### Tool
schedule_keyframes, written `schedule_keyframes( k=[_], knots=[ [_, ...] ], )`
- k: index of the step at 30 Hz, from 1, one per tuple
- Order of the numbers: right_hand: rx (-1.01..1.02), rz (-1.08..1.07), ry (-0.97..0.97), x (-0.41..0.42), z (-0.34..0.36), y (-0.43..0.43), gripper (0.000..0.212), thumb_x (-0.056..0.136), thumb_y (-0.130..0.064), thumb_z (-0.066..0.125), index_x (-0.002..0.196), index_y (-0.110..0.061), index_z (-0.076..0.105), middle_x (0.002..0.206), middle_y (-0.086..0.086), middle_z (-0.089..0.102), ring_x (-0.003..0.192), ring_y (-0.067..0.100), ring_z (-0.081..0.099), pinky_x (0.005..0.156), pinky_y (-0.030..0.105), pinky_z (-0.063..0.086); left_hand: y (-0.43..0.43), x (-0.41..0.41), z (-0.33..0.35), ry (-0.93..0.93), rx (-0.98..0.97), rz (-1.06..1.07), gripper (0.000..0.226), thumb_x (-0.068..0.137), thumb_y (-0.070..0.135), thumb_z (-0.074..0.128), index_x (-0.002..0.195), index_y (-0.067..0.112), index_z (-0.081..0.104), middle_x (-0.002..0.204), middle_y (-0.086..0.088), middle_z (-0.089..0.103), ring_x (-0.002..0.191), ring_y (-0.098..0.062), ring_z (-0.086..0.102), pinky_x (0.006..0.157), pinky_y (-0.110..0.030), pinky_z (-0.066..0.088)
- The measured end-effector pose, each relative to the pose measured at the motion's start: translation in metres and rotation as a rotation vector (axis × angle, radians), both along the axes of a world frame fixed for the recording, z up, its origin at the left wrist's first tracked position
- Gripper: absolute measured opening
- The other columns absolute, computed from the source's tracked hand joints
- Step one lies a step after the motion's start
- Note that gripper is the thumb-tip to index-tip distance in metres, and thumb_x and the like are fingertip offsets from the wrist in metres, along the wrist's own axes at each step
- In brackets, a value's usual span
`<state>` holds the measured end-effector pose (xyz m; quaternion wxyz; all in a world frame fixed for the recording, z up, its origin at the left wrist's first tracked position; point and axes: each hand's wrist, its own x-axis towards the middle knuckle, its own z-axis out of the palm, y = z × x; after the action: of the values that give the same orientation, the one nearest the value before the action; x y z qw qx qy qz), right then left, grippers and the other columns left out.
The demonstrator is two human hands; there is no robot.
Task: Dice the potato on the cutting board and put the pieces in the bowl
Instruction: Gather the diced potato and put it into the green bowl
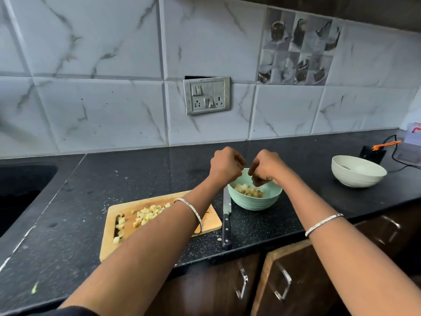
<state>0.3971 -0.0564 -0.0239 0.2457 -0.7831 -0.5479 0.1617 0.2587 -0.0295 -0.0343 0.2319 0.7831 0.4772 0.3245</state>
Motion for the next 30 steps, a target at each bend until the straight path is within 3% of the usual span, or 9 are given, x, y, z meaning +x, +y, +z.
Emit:
schedule_keyframes(
  k=[3, 9, 13, 17, 18, 21, 24, 27, 30],
  knots=[
    [0.101, -0.099, -0.184, -0.002, -0.004, 0.005, 0.017, 0.069, 0.003, 0.079, 0.082, -0.007, 0.076, 0.085, 0.013, 0.072, 0.083, 0.029, 0.073, 0.071, 0.041, 0.063, -0.006, 0.004, -0.005, -0.112, -0.017, -0.028, 0.036, 0.072, -0.008, 0.057, 0.079, 0.024, 0.072, 0.077, 0.004, 0.073, 0.084, -0.016, 0.071, 0.081, -0.036, 0.059],
    [0.235, -0.142, -0.171, -0.011, 0.004, -0.014, 0.028, 0.086, 0.0, 0.061, 0.102, -0.015, 0.079, 0.112, 0.014, 0.07, 0.114, 0.036, 0.059, 0.083, 0.034, 0.049, -0.023, -0.007, -0.005, -0.286, 0.043, -0.066, 0.036, 0.071, -0.008, 0.067, 0.097, 0.015, 0.076, 0.097, 0.002, 0.074, 0.089, -0.01, 0.067, 0.082, -0.021, 0.054],
    [0.459, 0.015, -0.075, -0.043, -0.001, -0.049, 0.037, 0.089, 0.002, 0.051, 0.094, -0.02, 0.08, 0.103, 0.001, 0.075, 0.104, 0.02, 0.063, 0.092, 0.029, 0.05, -0.043, -0.057, 0.005, -0.159, 0.16, -0.026, 0.042, 0.074, -0.003, 0.052, 0.102, 0.021, 0.072, 0.104, 0.004, 0.073, 0.092, -0.011, 0.066, 0.083, -0.03, 0.056],
    [0.411, 0.296, -0.015, -0.094, -0.031, -0.068, 0.016, 0.092, -0.019, 0.067, 0.103, -0.023, 0.078, 0.099, -0.007, 0.075, 0.09, 0.009, 0.067, 0.093, 0.032, 0.054, -0.058, -0.149, -0.002, 0.032, 0.064, 0.092, 0.045, 0.081, 0.002, 0.062, 0.121, 0.021, 0.065, 0.12, 0.007, 0.065, 0.105, -0.014, 0.062, 0.092, -0.031, 0.052],
    [0.36, 0.373, -0.015, -0.107, -0.037, -0.068, 0.021, 0.092, -0.029, 0.071, 0.112, -0.023, 0.075, 0.106, -0.006, 0.073, 0.097, 0.01, 0.066, 0.096, 0.034, 0.054, -0.061, -0.172, -0.006, 0.044, 0.025, 0.152, 0.045, 0.081, 0.002, 0.062, 0.122, 0.021, 0.064, 0.119, 0.007, 0.065, 0.105, -0.014, 0.062, 0.093, -0.03, 0.051],
    [0.162, 0.563, -0.096, -0.15, -0.054, -0.059, 0.071, 0.084, -0.063, 0.068, 0.14, -0.021, 0.055, 0.138, -0.002, 0.058, 0.127, 0.017, 0.053, 0.106, 0.035, 0.044, -0.069, -0.234, -0.02, 0.053, -0.106, 0.301, 0.044, 0.081, 0.001, 0.064, 0.12, 0.021, 0.065, 0.115, 0.002, 0.067, 0.103, -0.017, 0.063, 0.094, -0.034, 0.051],
    [0.035, 0.647, -0.112, -0.188, -0.068, -0.049, 0.103, 0.073, -0.081, 0.063, 0.153, -0.023, 0.035, 0.157, 0.002, 0.038, 0.142, 0.023, 0.039, 0.113, 0.042, 0.037, -0.078, -0.276, -0.035, 0.027, -0.209, 0.379, 0.037, 0.079, 0.002, 0.07, 0.111, 0.021, 0.069, 0.104, 0.001, 0.069, 0.099, -0.018, 0.064, 0.092, -0.039, 0.054],
    [-0.017, 0.653, -0.129, -0.213, -0.08, -0.038, 0.112, 0.071, -0.082, 0.064, 0.157, -0.022, 0.027, 0.161, 0.003, 0.029, 0.147, 0.026, 0.031, 0.117, 0.046, 0.032, -0.085, -0.297, -0.046, 0.002, -0.256, 0.42, 0.032, 0.078, 0.003, 0.073, 0.104, 0.02, 0.071, 0.094, -0.001, 0.07, 0.091, -0.019, 0.066, 0.087, -0.04, 0.056],
    [0.022, 0.652, -0.172, -0.231, -0.087, -0.03, 0.099, 0.078, -0.076, 0.065, 0.154, -0.021, 0.034, 0.155, 0.004, 0.038, 0.143, 0.026, 0.036, 0.113, 0.044, 0.036, -0.087, -0.305, -0.052, -0.005, -0.28, 0.429, 0.034, 0.075, 0.0, 0.076, 0.105, 0.016, 0.072, 0.088, -0.002, 0.069, 0.083, -0.016, 0.064, 0.082, -0.035, 0.054]
  ],
)
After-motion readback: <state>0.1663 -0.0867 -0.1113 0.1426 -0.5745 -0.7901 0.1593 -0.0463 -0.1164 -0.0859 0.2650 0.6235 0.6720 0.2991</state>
